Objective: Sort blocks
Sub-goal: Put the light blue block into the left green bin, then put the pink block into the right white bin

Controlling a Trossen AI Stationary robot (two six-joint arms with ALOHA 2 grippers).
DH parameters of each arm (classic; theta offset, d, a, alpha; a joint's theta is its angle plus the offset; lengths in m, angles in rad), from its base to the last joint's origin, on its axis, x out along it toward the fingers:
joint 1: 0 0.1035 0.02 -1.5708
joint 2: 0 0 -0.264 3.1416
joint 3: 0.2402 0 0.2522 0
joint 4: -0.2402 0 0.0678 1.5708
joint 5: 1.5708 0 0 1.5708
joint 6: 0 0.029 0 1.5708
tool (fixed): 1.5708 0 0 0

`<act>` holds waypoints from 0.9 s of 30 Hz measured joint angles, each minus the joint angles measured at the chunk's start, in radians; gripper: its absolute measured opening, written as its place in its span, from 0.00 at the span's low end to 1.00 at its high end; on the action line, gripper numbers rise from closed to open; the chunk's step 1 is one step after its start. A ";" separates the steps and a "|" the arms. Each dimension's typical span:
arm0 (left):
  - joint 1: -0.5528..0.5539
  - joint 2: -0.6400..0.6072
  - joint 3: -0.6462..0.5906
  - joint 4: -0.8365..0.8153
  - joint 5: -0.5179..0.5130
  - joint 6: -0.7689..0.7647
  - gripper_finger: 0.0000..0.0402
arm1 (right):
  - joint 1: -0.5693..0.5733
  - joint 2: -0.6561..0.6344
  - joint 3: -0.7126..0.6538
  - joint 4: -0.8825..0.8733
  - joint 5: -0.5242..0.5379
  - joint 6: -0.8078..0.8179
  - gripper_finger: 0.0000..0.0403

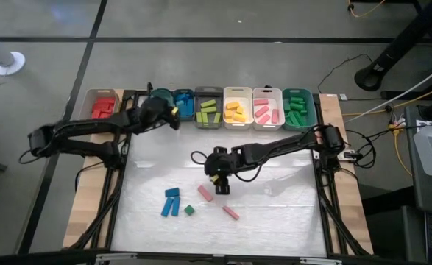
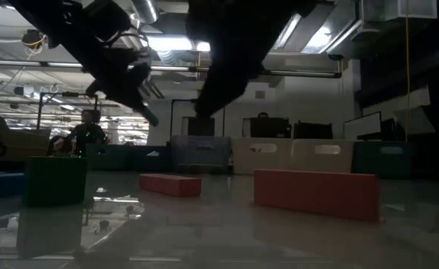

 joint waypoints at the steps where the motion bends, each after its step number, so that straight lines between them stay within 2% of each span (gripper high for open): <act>1: 0.013 0.000 0.000 -0.012 -0.028 0.015 0.11 | -0.001 0.002 -0.004 -0.003 -0.020 0.000 0.51; 5: 0.049 0.000 0.000 -0.084 -0.130 0.047 0.11 | -0.002 0.003 -0.031 0.006 -0.050 0.001 0.51; 10: 0.080 0.004 0.000 -0.205 -0.172 0.012 0.14 | -0.002 0.004 -0.059 0.014 -0.050 0.019 0.51; 19: 0.126 0.005 -0.003 -0.274 -0.157 -0.008 0.20 | -0.002 0.004 -0.081 0.057 -0.050 0.101 0.51; 27: 0.126 0.005 -0.003 -0.277 -0.082 -0.012 0.34 | -0.002 0.004 -0.081 0.057 -0.050 0.112 0.51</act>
